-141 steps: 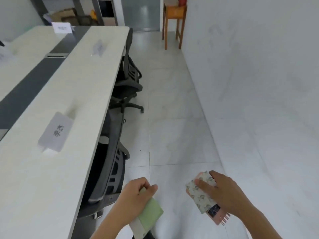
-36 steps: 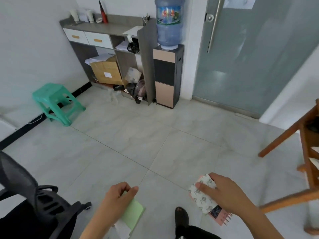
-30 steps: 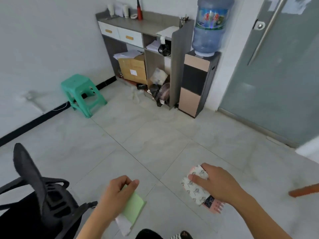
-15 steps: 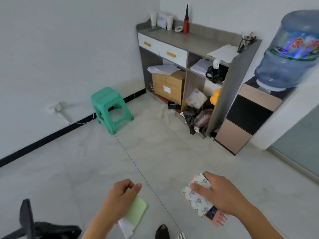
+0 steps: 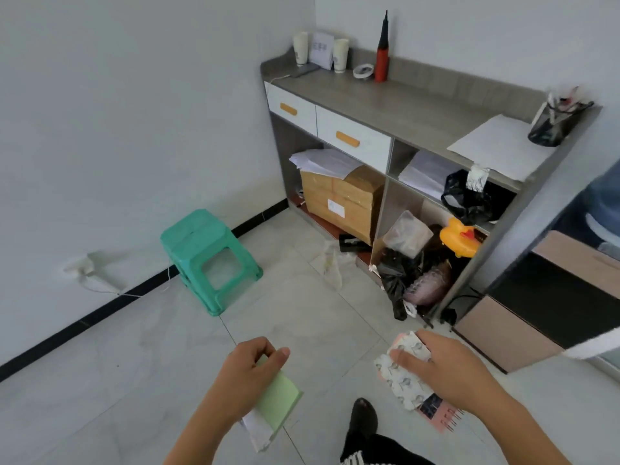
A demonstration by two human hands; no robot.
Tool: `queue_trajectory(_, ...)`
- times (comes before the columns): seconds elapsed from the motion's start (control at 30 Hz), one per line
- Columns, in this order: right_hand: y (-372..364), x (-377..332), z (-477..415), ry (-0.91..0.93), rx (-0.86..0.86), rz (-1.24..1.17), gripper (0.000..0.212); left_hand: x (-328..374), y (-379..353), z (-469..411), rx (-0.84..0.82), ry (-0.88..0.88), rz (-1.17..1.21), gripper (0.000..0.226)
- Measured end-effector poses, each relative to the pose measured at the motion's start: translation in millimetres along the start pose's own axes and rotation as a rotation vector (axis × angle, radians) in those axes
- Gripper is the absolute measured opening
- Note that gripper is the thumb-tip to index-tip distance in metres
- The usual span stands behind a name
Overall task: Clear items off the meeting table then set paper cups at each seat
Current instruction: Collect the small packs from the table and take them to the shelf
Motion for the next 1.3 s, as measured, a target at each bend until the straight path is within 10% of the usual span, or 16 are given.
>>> queue_trajectory(0.7,153,-231,-395,0.02,0.035,-0.013,0.032,175,164,-444,0.015,-0.157,0.002,0.035)
queue_trajectory(1.3,347,-203,-607,-0.151,0.359,-0.434,0.031,422,101,-730,-0.325,-0.338,-0.056,0.033)
Point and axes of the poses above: each hand's wrist, its own z-axis away from the middle knuckle, its own y-axis out of the back of the hand, x = y × z, the point moved 10 cm from there along -z, towards the middle knuckle, and after that the axes turned 3 degrees about -z, right-handed, at the moved point
